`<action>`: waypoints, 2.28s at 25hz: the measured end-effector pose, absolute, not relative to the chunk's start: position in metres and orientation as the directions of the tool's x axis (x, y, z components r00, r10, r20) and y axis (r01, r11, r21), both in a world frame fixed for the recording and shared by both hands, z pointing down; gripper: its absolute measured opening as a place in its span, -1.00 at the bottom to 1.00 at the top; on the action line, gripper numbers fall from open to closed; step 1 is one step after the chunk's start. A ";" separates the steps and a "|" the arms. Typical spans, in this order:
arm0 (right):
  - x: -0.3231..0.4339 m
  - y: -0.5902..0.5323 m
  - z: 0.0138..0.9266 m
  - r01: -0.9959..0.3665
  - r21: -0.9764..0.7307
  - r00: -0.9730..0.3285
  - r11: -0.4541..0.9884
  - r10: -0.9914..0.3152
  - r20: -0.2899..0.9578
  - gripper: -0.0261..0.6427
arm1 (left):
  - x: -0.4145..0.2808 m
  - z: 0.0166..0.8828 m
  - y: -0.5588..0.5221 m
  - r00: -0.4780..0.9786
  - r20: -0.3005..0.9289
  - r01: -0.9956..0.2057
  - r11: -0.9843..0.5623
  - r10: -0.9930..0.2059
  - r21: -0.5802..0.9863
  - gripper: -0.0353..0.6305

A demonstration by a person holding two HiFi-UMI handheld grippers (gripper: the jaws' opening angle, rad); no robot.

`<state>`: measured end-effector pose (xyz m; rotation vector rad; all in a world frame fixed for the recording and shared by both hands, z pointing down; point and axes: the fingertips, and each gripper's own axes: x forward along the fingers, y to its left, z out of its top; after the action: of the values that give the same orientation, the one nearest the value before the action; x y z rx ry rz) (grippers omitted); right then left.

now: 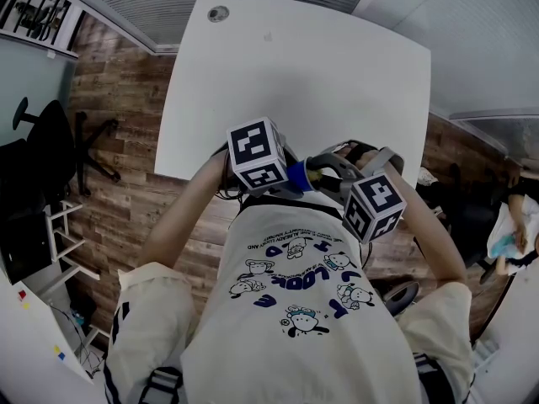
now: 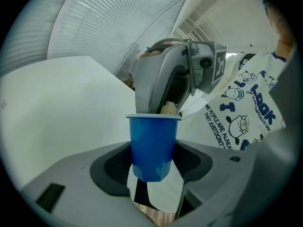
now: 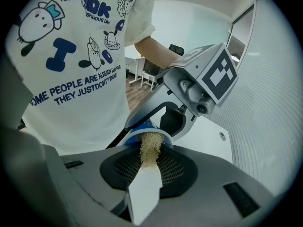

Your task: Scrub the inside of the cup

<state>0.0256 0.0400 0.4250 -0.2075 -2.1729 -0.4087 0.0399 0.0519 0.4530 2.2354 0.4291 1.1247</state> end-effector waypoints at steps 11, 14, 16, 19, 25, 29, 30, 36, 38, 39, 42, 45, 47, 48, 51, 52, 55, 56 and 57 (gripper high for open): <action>0.028 0.037 0.429 0.270 0.207 -0.596 0.940 -0.005 0.803 -0.64 | 0.039 0.457 0.048 0.597 0.631 -0.011 -0.782 0.495 0.624 -0.01; 0.028 0.036 0.428 0.268 0.209 -0.596 0.940 -0.009 0.803 -0.64 | 0.038 0.458 0.046 0.596 0.639 -0.020 -0.786 0.487 0.617 -0.01; 0.028 0.034 0.427 0.263 0.213 -0.596 0.941 -0.016 0.803 -0.64 | 0.034 0.460 0.044 0.591 0.649 -0.027 -0.792 0.480 0.611 -0.01; 0.029 0.030 0.426 0.244 0.214 -0.599 0.946 -0.027 0.800 -0.64 | 0.028 0.462 0.042 0.582 0.664 -0.038 -0.800 0.470 0.599 -0.01; 0.043 0.024 0.425 0.191 0.217 -0.614 0.957 -0.055 0.787 -0.64 | 0.031 0.465 0.044 0.600 0.651 -0.049 -0.791 0.465 0.610 -0.01; 0.052 0.020 0.422 0.144 0.206 -0.628 0.968 -0.072 0.775 -0.64 | 0.026 0.468 0.044 0.594 0.658 -0.062 -0.789 0.463 0.611 -0.01; 0.053 0.018 0.419 0.133 0.206 -0.630 0.970 -0.077 0.773 -0.64 | 0.024 0.467 0.043 0.596 0.657 -0.066 -0.788 0.461 0.613 -0.01; 0.065 0.003 0.413 0.054 0.235 -0.649 0.970 -0.145 0.747 -0.64 | 0.020 0.471 0.035 0.602 0.677 -0.108 -0.797 0.423 0.594 -0.01; 0.067 -0.001 0.410 0.017 0.231 -0.658 0.973 -0.163 0.735 -0.64 | 0.017 0.472 0.030 0.605 0.692 -0.131 -0.808 0.394 0.575 -0.01; 0.068 -0.003 0.409 -0.008 0.225 -0.667 0.974 -0.173 0.725 -0.64 | 0.016 0.472 0.029 0.610 0.694 -0.143 -0.809 0.382 0.571 -0.01; 0.073 -0.017 0.398 -0.117 0.215 -0.693 0.970 -0.235 0.682 -0.64 | 0.014 0.470 0.020 0.631 0.697 -0.183 -0.808 0.341 0.560 -0.01; 0.077 -0.040 0.382 -0.259 0.207 -0.714 0.943 -0.331 0.617 -0.64 | 0.012 0.468 0.005 0.639 0.721 -0.232 -0.826 0.270 0.515 -0.01; 0.081 -0.055 0.372 -0.365 0.183 -0.722 0.913 -0.402 0.563 -0.64 | 0.011 0.464 -0.004 0.646 0.731 -0.259 -0.838 0.220 0.481 -0.01; 0.084 -0.062 0.368 -0.417 0.168 -0.722 0.893 -0.438 0.536 -0.64 | 0.012 0.461 -0.009 0.652 0.733 -0.271 -0.844 0.193 0.464 -0.01; 0.092 -0.080 0.360 -0.546 0.142 -0.693 0.826 -0.540 0.478 -0.64 | 0.012 0.451 -0.025 0.669 0.736 -0.312 -0.860 0.103 0.404 -0.01; 0.095 -0.084 0.358 -0.581 0.138 -0.678 0.802 -0.570 0.464 -0.64 | 0.012 0.448 -0.030 0.671 0.738 -0.326 -0.865 0.073 0.382 -0.01; 0.101 -0.095 0.356 -0.666 0.119 -0.636 0.736 -0.644 0.425 -0.64 | 0.012 0.443 -0.045 0.666 0.745 -0.367 -0.876 -0.013 0.313 -0.01; 0.104 -0.098 0.357 -0.690 0.107 -0.624 0.716 -0.663 0.413 -0.64 | 0.012 0.442 -0.049 0.667 0.744 -0.380 -0.877 -0.042 0.292 -0.01; 0.106 -0.099 0.358 -0.713 0.090 -0.613 0.695 -0.680 0.402 -0.64 | 0.013 0.440 -0.052 0.672 0.737 -0.392 -0.878 -0.068 0.276 -0.01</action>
<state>0.1056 -0.0994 0.3582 1.0813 -2.4981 0.1097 0.0129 -0.0520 0.4396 2.4727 -0.3587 1.0664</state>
